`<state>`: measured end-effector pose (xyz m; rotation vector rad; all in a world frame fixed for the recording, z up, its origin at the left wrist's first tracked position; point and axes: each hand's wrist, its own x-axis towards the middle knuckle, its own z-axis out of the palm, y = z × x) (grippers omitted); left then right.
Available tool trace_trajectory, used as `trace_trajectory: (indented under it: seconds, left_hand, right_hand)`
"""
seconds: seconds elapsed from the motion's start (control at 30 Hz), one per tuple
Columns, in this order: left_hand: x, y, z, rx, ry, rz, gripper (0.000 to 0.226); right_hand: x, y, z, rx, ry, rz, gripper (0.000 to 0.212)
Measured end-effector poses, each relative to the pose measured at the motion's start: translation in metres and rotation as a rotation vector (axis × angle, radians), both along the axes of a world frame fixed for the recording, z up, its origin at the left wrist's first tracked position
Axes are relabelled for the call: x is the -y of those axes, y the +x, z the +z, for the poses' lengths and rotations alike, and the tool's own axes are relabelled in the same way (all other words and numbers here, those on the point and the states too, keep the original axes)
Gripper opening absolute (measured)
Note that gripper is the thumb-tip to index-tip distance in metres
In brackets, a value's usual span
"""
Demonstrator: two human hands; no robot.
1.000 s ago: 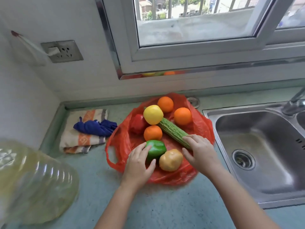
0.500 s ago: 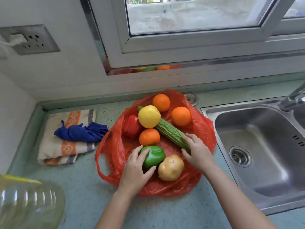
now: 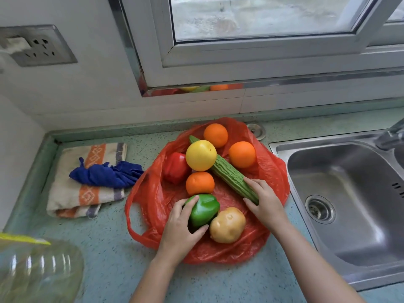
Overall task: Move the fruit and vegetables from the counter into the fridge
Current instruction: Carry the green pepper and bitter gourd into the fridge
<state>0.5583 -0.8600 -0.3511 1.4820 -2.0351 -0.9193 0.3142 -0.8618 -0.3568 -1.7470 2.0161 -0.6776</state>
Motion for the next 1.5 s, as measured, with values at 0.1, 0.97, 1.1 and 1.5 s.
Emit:
trace_trajectory:
  seconds: [0.1,0.97,1.1,1.5]
  left_hand:
    - [-0.002,0.002,0.002,-0.006,-0.012,0.027,0.071]
    - [-0.037,-0.018,0.060,-0.015,-0.241,-0.066,0.075]
    - [-0.047,-0.034,0.071,-0.068,-0.242,-0.120,0.075]
    - [-0.085,-0.111,0.091,-0.215,-0.243,-0.388,0.076]
  right_hand:
    - [-0.003,0.003,0.001,0.067,-0.035,-0.023,0.057]
    - [-0.093,-0.005,0.040,0.022,-0.118,-0.225,0.052]
    - [-0.119,-0.007,0.051,0.096,-0.152,-0.275,0.051]
    - [-0.208,-0.036,0.092,0.202,-0.259,-0.541,0.050]
